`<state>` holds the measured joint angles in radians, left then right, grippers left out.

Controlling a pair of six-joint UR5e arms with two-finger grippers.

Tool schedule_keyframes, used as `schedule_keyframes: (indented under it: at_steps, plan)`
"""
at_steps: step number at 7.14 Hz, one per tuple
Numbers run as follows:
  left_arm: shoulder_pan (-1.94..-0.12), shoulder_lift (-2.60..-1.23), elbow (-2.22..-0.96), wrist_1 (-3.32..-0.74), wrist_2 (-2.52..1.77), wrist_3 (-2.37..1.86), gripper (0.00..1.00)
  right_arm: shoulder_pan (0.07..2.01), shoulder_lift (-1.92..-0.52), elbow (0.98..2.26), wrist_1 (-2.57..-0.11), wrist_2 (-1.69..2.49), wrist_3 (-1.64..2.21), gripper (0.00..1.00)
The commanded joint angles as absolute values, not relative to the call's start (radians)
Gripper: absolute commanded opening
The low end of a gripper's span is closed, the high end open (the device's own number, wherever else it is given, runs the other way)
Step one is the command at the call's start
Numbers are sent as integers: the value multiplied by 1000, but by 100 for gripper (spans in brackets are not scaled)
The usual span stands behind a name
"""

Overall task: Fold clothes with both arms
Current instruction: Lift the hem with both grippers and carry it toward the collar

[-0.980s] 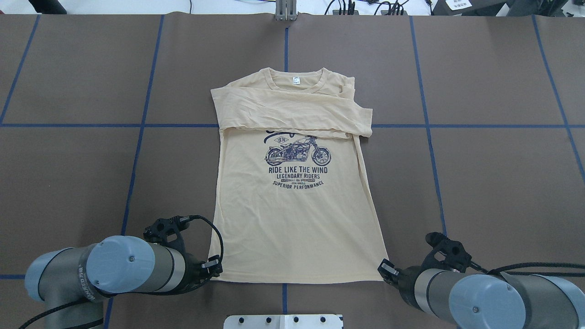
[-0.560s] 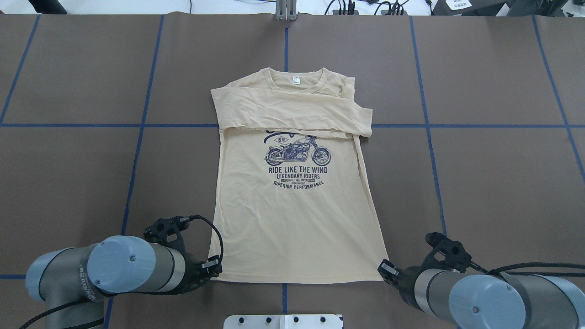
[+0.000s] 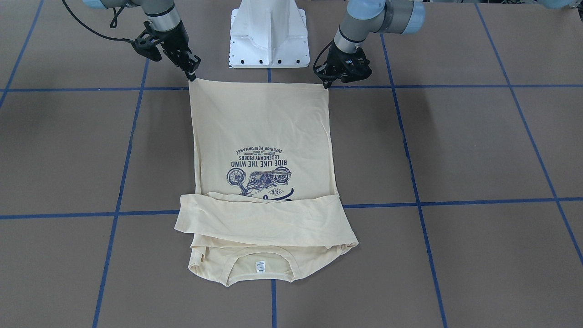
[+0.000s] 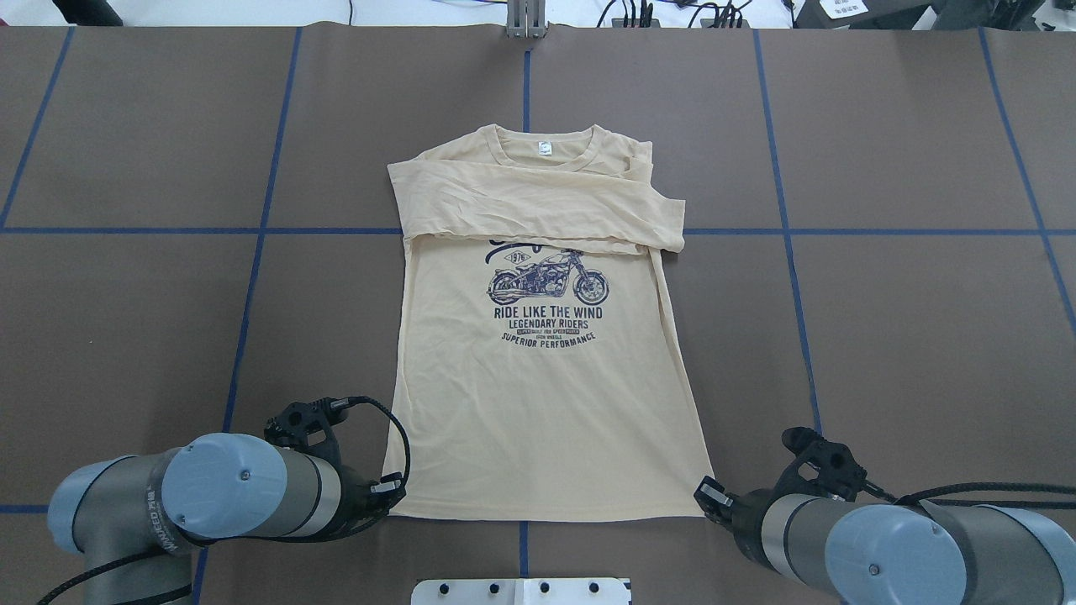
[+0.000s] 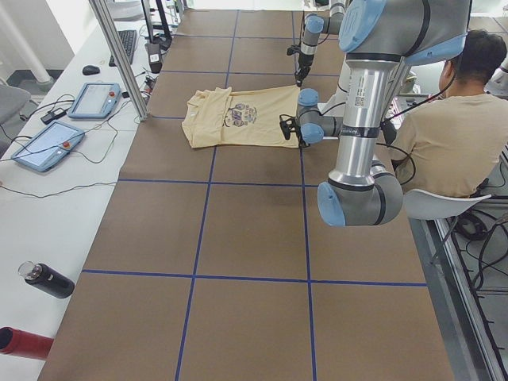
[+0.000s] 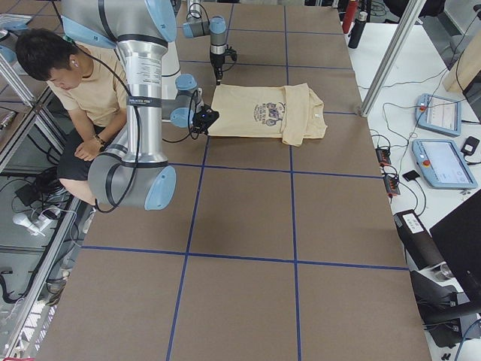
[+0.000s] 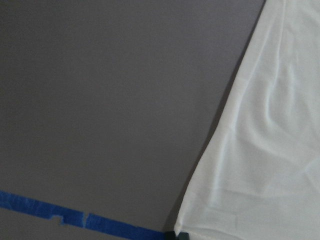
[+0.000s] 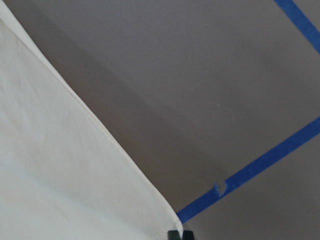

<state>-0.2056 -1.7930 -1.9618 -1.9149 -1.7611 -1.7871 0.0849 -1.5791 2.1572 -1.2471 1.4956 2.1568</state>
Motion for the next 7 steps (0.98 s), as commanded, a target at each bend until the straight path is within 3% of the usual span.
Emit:
schedule_keyframes:
  at_steps: [1, 3, 7]
  plan:
    - [-207, -1795, -2020, -1864, -1811, -1787, 0, 83, -1575, 2174, -1247, 1494, 2158, 0]
    - [-207, -1767, -2139, -1788, -1822, -1784, 0, 52, -1581, 2225, -1249, 1494, 2172, 0]
    - [-244, -1778, -2218, -1750, -1853, -1763, 0, 84, -1574, 2306, -1374, 1505, 2177, 0]
